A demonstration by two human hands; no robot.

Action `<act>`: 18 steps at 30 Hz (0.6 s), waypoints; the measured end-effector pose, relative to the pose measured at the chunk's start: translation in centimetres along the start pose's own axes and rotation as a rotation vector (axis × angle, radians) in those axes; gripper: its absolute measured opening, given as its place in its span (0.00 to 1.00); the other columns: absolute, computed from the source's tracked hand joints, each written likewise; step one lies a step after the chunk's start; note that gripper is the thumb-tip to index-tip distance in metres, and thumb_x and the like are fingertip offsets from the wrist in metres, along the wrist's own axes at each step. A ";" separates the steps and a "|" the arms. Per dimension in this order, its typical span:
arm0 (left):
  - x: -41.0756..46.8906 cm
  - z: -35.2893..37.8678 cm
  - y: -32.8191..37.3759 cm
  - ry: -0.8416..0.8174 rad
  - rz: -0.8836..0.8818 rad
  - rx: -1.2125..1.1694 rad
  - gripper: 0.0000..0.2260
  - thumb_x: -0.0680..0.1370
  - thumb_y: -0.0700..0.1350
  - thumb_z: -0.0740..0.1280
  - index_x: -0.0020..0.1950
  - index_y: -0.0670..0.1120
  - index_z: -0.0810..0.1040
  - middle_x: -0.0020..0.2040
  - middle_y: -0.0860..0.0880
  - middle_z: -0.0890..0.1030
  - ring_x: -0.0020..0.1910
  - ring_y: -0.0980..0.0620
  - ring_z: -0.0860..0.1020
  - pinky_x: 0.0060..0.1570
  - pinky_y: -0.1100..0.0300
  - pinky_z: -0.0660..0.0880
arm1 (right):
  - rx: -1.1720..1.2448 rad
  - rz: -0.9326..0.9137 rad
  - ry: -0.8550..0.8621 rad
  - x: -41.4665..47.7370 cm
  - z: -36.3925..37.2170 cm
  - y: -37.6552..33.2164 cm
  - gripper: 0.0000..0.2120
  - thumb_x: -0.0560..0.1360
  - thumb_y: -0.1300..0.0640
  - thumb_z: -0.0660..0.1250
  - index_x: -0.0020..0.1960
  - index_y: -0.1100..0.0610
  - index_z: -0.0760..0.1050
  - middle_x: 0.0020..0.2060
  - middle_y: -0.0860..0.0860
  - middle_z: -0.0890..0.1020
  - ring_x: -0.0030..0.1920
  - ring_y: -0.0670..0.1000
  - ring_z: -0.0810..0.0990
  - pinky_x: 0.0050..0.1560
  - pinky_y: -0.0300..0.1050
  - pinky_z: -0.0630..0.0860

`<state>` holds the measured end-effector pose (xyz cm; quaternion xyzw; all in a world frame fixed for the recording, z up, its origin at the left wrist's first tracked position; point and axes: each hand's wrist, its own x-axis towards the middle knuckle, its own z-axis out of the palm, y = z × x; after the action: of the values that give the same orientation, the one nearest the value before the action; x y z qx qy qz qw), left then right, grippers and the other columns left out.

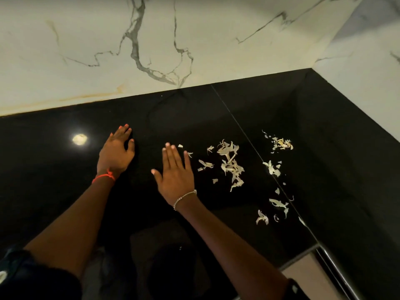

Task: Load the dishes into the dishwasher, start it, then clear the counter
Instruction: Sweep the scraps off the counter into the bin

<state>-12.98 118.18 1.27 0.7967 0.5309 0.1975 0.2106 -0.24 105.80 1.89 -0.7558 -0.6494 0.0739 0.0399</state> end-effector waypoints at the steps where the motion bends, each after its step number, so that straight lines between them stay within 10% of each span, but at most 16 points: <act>1: 0.0 0.0 0.0 0.000 -0.003 -0.001 0.20 0.80 0.41 0.58 0.72 0.40 0.64 0.73 0.44 0.63 0.74 0.48 0.58 0.72 0.57 0.49 | -0.007 0.034 -0.008 0.0 0.2 0.6 0.31 0.80 0.43 0.45 0.75 0.60 0.44 0.76 0.54 0.45 0.75 0.51 0.40 0.71 0.54 0.32; 10: -0.2 -0.1 0.3 0.037 -0.032 -0.033 0.19 0.80 0.42 0.59 0.71 0.41 0.65 0.74 0.45 0.63 0.73 0.48 0.59 0.73 0.55 0.51 | -0.084 0.493 0.009 -2.6 -0.7 6.4 0.28 0.81 0.46 0.41 0.75 0.60 0.39 0.75 0.55 0.42 0.75 0.53 0.39 0.64 0.59 0.27; 18: -0.3 -0.3 0.0 0.015 -0.004 -0.068 0.19 0.80 0.41 0.59 0.71 0.40 0.66 0.73 0.44 0.64 0.73 0.47 0.59 0.74 0.54 0.51 | -0.014 0.146 -0.011 1.4 -0.6 3.0 0.29 0.80 0.44 0.44 0.75 0.57 0.43 0.76 0.51 0.44 0.75 0.49 0.40 0.68 0.56 0.29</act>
<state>-13.23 117.94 1.47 0.7866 0.5270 0.2209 0.2340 2.93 106.72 1.93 -0.8011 -0.5932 0.0762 0.0256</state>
